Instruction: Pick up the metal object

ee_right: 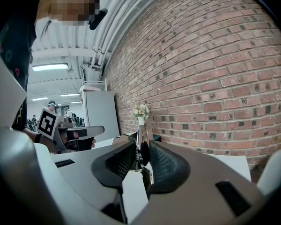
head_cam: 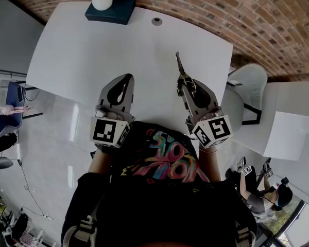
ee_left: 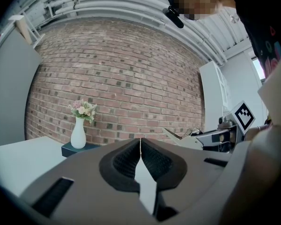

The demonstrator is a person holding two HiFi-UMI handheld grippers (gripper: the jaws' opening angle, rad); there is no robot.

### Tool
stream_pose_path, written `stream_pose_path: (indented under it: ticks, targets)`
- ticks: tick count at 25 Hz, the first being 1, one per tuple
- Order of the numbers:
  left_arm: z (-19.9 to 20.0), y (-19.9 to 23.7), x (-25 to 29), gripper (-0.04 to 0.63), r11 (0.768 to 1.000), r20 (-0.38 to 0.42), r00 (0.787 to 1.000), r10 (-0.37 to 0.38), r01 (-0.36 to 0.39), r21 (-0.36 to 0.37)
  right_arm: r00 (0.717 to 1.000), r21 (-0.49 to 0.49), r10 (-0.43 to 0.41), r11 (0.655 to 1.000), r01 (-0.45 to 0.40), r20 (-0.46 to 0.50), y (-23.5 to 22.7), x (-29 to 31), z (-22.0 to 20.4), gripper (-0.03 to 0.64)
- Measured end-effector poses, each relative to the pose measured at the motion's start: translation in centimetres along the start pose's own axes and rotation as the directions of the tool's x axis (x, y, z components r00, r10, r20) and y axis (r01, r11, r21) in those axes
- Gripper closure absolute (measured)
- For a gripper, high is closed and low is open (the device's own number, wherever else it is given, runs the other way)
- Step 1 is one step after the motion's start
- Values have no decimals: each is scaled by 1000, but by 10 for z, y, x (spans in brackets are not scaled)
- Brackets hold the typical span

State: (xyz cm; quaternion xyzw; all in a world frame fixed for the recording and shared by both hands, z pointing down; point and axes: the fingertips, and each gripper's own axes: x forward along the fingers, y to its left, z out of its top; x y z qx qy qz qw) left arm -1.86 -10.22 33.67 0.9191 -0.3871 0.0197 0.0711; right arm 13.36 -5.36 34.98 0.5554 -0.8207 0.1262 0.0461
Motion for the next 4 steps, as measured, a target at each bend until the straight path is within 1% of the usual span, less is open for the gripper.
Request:
stream_pose_path:
  ticks: [4]
  targets:
    - [-1, 2, 3, 566, 1000, -7, 1000, 0, 0, 1, 1000, -2, 4, 1000, -4, 0, 0, 4, 1, 506]
